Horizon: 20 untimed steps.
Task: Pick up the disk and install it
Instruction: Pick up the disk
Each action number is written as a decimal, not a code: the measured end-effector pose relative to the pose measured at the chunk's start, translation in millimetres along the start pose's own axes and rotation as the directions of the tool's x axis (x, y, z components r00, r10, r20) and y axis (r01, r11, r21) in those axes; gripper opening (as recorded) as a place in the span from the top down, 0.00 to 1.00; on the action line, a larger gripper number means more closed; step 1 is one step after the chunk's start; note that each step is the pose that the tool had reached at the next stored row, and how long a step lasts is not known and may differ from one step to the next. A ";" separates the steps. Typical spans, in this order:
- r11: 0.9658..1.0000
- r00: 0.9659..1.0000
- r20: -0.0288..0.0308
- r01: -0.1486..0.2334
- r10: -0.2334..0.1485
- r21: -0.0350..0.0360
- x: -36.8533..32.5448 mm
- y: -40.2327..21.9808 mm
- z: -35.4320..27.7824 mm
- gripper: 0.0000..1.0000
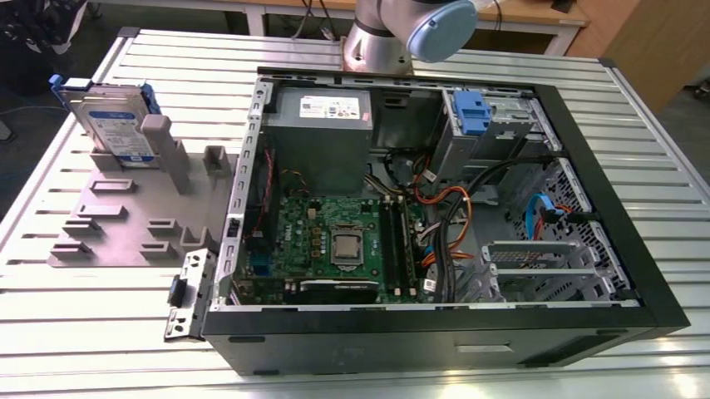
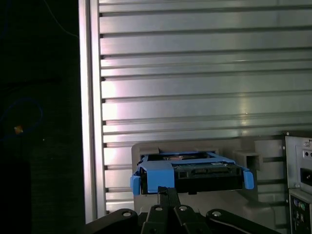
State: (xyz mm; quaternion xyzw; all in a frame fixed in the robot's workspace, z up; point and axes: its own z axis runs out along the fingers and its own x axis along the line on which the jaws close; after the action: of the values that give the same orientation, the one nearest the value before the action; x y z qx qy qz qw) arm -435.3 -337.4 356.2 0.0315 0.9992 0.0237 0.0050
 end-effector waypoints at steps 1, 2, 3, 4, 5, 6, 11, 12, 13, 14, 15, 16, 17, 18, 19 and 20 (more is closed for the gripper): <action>1.000 1.000 0.000 0.002 -0.002 0.000 0.0 0.0 0.0 0.89; 1.000 1.000 0.000 0.006 -0.006 0.000 0.0 0.0 0.0 0.89; 1.000 1.000 -0.001 0.012 -0.012 0.000 0.0 0.0 0.0 0.89; 1.000 1.000 -0.001 0.018 -0.018 0.000 0.0 0.0 0.0 0.89; 1.000 1.000 -0.001 0.027 -0.027 0.000 0.0 0.0 0.0 0.89; 0.999 0.999 -0.002 0.036 -0.036 0.000 0.0 0.0 0.0 0.89; 0.996 0.996 -0.004 0.091 -0.091 -0.001 0.0 0.0 0.0 0.89; 0.995 0.995 -0.005 0.102 -0.102 -0.001 0.0 0.0 0.0 0.89; 0.993 0.993 -0.006 0.116 -0.116 -0.001 0.0 0.0 0.0 0.89; 0.992 0.992 -0.006 0.127 -0.127 -0.001 0.0 0.0 0.0 0.89; 0.990 0.990 -0.007 0.141 -0.141 -0.002 0.1 0.0 0.0 0.89; 0.988 0.988 -0.007 0.156 -0.156 -0.002 0.1 0.0 0.0 0.89; 0.985 0.985 -0.008 0.170 -0.170 -0.002 0.1 0.0 0.0 0.89; 0.983 0.983 -0.009 0.184 -0.184 -0.002 0.1 0.0 0.0 0.89; 0.980 0.980 -0.009 0.199 -0.199 -0.003 0.1 0.0 0.0 0.89; 0.977 0.977 -0.010 0.213 -0.213 -0.003 0.0 0.0 0.0 0.89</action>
State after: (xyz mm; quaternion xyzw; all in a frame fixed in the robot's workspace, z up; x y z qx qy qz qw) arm -435.4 -337.4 356.2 -0.0760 0.9968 0.0241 0.0024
